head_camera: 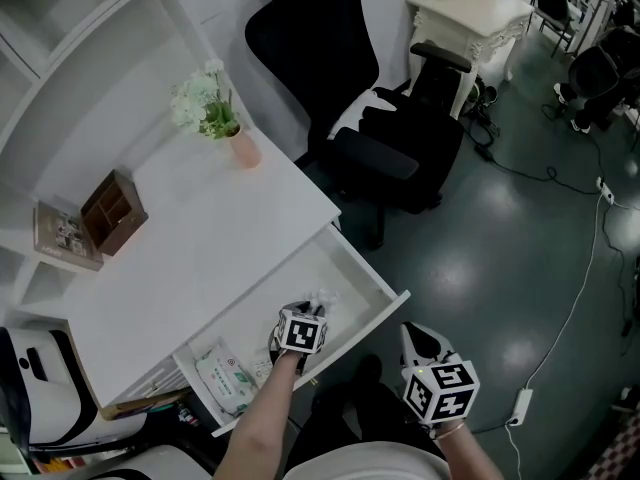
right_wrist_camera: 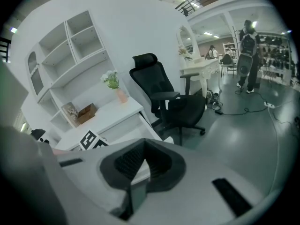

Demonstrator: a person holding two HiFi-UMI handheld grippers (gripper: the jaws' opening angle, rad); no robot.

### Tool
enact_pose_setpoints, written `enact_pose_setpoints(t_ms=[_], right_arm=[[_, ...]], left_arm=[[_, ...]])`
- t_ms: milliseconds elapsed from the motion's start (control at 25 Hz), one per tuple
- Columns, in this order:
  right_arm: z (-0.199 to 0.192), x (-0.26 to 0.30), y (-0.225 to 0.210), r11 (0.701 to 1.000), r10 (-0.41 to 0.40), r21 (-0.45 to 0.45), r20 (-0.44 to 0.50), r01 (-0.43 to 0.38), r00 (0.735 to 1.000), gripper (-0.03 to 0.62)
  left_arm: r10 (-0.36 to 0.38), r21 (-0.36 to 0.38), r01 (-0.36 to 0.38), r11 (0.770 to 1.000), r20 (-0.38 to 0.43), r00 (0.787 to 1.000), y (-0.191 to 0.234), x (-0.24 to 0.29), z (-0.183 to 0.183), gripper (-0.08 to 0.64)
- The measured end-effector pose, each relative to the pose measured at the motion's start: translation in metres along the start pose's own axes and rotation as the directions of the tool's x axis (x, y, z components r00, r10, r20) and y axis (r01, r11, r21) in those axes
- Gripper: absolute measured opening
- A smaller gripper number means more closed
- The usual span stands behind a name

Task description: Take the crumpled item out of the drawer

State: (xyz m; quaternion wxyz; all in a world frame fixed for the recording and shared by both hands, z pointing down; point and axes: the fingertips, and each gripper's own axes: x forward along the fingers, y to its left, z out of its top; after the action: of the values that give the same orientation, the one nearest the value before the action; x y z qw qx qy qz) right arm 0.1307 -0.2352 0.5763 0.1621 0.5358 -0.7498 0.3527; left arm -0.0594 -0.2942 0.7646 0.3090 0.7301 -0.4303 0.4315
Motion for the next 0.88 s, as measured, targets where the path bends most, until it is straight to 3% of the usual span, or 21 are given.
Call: enact_pose_setpoints(t_ms=[440,880], right_arm=[[-0.002,-0.006,0.012,1.000,0.016,-0.006,0.010,-0.016,1.000,0.002],[0.009,-0.013,0.033,0.999,0.049,-0.025,0.059,-0.047,0.997,0.002]], left_arm=[[0.029,0.083,-0.028,0.996,-0.006,1.000,-0.004,-0.012,0.003,0.066],[0.057,0.064,-0.067,0.996,0.152,0.987,-0.002,-0.074,0.031,0.063]])
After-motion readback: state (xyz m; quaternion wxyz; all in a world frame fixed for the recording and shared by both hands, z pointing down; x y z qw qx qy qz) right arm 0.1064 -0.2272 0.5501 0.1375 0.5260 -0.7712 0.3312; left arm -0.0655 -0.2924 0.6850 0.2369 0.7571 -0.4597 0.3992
